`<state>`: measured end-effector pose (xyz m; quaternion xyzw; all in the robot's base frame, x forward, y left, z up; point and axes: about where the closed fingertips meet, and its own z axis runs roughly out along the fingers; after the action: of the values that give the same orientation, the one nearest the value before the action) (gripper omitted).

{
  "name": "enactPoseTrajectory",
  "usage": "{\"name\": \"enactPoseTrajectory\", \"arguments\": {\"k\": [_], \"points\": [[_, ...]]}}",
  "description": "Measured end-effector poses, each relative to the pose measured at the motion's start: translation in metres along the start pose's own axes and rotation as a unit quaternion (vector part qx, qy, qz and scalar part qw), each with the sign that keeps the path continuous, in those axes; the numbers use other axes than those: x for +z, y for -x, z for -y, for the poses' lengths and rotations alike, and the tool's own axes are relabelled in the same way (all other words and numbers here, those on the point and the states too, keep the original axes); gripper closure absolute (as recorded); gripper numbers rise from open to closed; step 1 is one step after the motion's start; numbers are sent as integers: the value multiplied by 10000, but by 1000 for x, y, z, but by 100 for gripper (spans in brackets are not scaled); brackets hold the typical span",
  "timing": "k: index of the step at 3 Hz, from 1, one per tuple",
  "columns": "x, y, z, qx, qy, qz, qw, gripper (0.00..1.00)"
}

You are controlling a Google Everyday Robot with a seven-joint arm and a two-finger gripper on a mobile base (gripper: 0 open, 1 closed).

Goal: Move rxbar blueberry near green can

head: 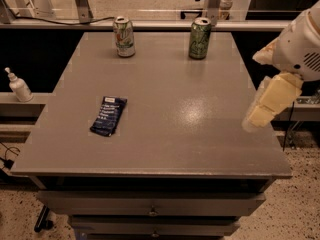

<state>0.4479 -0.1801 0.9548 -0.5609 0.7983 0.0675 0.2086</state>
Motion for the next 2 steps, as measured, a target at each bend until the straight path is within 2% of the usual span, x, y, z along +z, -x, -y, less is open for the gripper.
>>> {"name": "enactPoseTrajectory", "arguments": {"k": [1,2], "points": [[20,31,-2,180,179,603,9979,0],[38,61,-11,196,276,1125,9931,0]]}}
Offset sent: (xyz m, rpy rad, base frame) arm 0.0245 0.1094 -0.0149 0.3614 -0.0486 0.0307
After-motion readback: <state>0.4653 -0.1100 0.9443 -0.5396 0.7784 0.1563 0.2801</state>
